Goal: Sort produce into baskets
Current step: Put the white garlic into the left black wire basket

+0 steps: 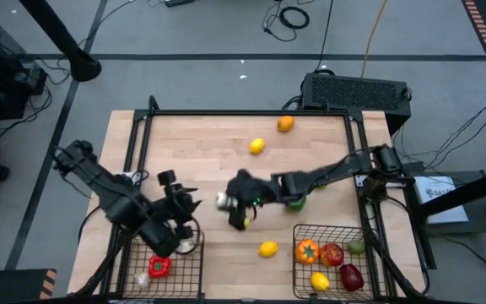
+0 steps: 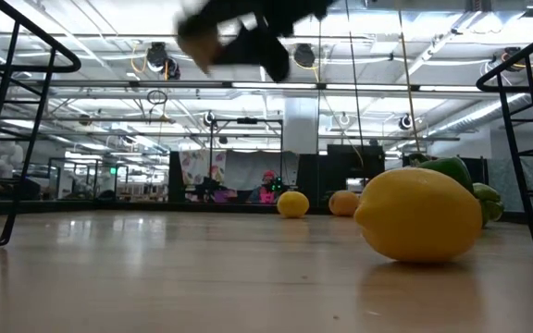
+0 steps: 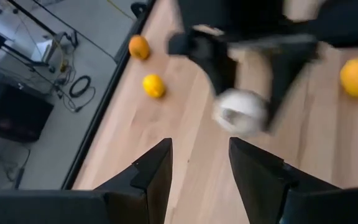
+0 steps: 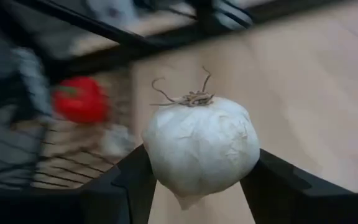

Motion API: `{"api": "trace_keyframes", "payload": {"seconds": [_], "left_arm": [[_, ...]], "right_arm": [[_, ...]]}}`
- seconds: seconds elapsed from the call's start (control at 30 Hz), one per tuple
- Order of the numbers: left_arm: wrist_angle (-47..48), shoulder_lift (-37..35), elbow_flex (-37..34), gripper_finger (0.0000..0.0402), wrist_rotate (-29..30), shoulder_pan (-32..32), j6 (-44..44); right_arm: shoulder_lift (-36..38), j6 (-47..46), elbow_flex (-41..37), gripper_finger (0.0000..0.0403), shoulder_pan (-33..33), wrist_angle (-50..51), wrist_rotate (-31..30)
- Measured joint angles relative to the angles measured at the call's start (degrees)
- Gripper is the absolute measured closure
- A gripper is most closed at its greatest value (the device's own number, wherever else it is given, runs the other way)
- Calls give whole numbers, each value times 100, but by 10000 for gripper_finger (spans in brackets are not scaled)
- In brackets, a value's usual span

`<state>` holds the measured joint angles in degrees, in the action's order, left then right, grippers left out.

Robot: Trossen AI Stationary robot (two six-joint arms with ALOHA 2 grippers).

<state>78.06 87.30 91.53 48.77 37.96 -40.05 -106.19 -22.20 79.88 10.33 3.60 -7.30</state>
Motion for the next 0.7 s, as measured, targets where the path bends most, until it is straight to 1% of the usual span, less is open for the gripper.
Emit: {"api": "trace_keyframes", "payload": {"seconds": [0.13, 0.2, 0.33, 0.4, 0.5, 0.53, 0.63, 0.7], "left_arm": [[143, -85, 0, 236, 103, 306, -296], [399, -101, 0, 236, 103, 456, -481], [1069, -110, 0, 236, 375, 739, -1282], [1153, -113, -14, 236, 559, 837, -1629], [1142, -107, -48, 236, 719, 926, -1653], [1158, -106, -48, 236, 744, 943, -1645], [1179, -113, -48, 236, 847, 948, -1616], [1182, -112, -48, 236, 1026, 946, -1490]], "right_arm": [[-121, 166, -5, 204, 377, -1030, 17], [-163, 173, -4, 204, 520, -1454, 4], [-314, 68, -7, 204, 750, -2293, -6], [-390, 53, -9, 204, 837, -2828, -35], [-598, -49, 0, 204, 951, -3599, -368], [-682, -52, 0, 204, 976, -3762, -374], [-895, -67, 80, 204, 987, -3836, -337], [-1046, -55, 238, 204, 983, -3845, -324]]}}
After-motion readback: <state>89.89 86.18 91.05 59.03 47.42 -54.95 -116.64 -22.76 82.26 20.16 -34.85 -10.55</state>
